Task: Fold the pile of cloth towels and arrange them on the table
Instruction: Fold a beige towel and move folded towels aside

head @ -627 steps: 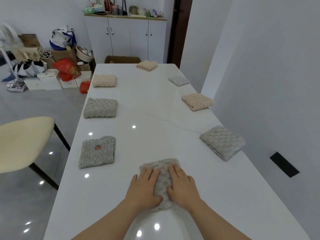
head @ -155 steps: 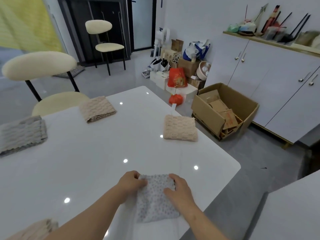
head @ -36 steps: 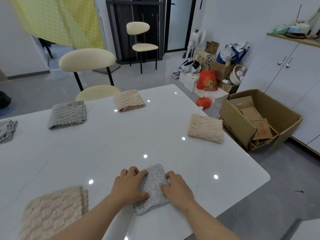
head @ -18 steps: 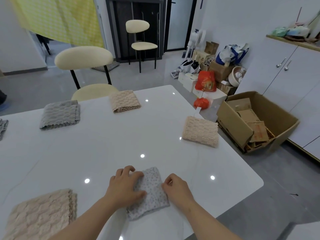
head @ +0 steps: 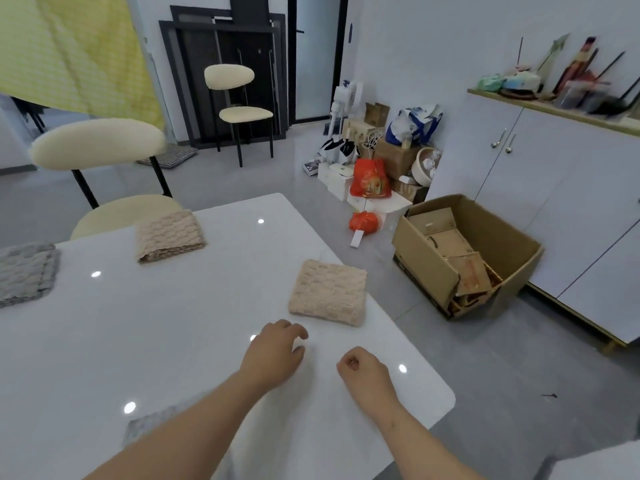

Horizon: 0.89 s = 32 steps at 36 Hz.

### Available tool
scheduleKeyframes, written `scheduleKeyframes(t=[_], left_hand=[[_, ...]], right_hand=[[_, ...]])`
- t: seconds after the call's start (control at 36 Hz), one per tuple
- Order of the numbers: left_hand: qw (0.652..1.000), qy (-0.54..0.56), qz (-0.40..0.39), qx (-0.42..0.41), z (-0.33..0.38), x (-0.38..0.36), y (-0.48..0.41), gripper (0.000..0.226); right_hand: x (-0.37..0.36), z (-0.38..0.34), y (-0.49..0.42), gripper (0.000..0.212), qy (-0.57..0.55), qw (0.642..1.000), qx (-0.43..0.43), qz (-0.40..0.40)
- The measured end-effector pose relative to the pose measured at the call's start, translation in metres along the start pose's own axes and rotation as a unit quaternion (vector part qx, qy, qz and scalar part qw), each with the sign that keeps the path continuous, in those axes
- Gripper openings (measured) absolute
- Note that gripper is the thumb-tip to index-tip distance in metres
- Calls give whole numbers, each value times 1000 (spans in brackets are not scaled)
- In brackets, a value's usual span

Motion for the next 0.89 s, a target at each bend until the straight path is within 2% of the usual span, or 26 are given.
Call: scheduleKeyframes(t=[0.08,0.17,0.28,0.39,0.47,0.58,0.67,0.69,0.81,0.89], left_hand=[[996,-2,67,51,27,-5,-34,34],[978,29,113,171,41,-6,-60,41],[924,182,117,315,45,-22,-81,48],[887,189,144,396,60,-36,-90,58],[858,226,157,434,82,-48,-94,59],[822,268,180,469,97,-54,-97,80],[800,294,186,489,97,-56,-104,95],[795,299,187,493,95,-57,-107,98],[773,302,191,524,84,-64,-118,92],[761,300,191,543,74,-69,-129,82]], right_hand=[[32,19,-26,13,-2,1000,7,-5],[64,35,-53,21,6,1000,15,-14],[101,51,-84,20,40,997,24,-59],[132,54,-115,27,70,991,68,-87],[143,55,-136,26,79,986,83,-122],[142,55,-160,22,63,981,67,-171],[139,49,-178,4,70,971,70,-218],[137,46,-184,8,78,966,70,-236],[124,34,-207,42,118,943,79,-302],[111,23,-221,29,108,921,88,-364]])
Point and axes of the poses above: each hand's wrist, its own y-axis away from the middle knuckle, its own x-axis out of the back of the hand, z = x × y, the point moved 4 cm from there along -y, towards the middle knuckle, and after that the axes turned 1 degree about z, right-handed, at the moved point
